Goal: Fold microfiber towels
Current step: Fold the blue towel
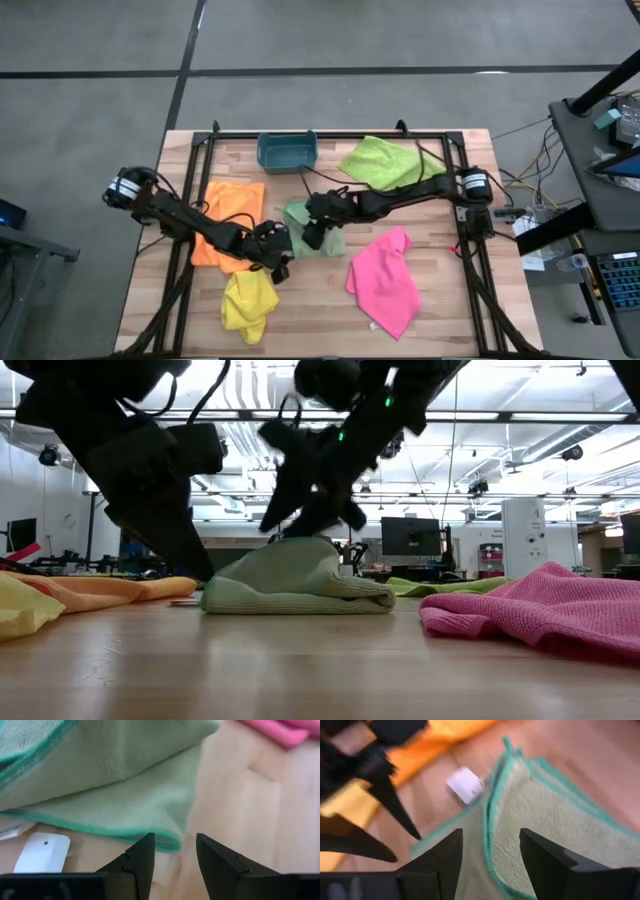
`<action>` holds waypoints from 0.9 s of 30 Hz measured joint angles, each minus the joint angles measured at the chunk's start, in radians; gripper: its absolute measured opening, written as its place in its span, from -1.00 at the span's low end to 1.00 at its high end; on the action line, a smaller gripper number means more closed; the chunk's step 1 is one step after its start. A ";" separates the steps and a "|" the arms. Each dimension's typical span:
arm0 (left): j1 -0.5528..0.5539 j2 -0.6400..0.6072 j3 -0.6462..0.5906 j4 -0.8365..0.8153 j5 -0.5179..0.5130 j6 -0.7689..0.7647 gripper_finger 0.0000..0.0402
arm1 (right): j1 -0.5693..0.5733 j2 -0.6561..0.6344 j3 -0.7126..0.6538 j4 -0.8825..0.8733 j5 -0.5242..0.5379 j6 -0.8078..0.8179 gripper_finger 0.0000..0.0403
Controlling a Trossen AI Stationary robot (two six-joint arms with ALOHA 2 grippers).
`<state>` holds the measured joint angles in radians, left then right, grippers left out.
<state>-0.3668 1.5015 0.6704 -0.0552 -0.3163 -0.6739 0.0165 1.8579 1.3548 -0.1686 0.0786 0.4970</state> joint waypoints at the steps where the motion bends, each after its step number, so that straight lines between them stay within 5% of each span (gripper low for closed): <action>1: 0.000 -0.006 0.000 0.002 0.009 0.000 -0.36 | 0.005 -0.012 0.000 -0.015 0.000 -0.015 -0.07; 5: -0.003 -0.042 -0.001 -0.006 0.043 0.000 -0.36 | 0.035 -0.069 -0.005 -0.103 0.028 -0.077 -0.07; 13: -0.016 -0.127 0.009 0.000 -0.022 0.007 -0.36 | 0.155 -0.239 -0.134 -0.313 0.367 -0.105 -0.51; 18: -0.012 -0.129 0.025 0.049 -0.108 0.070 -0.36 | 0.163 -0.321 -0.275 -0.271 0.379 -0.053 -0.91; 27: 0.077 -0.062 0.125 0.178 -0.154 0.237 -0.36 | 0.202 -0.474 -0.578 -0.037 0.395 -0.044 -0.96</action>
<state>-0.2901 1.4391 0.7955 0.1229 -0.4704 -0.4369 0.2186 1.3841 0.7767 -0.2058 0.4732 0.4527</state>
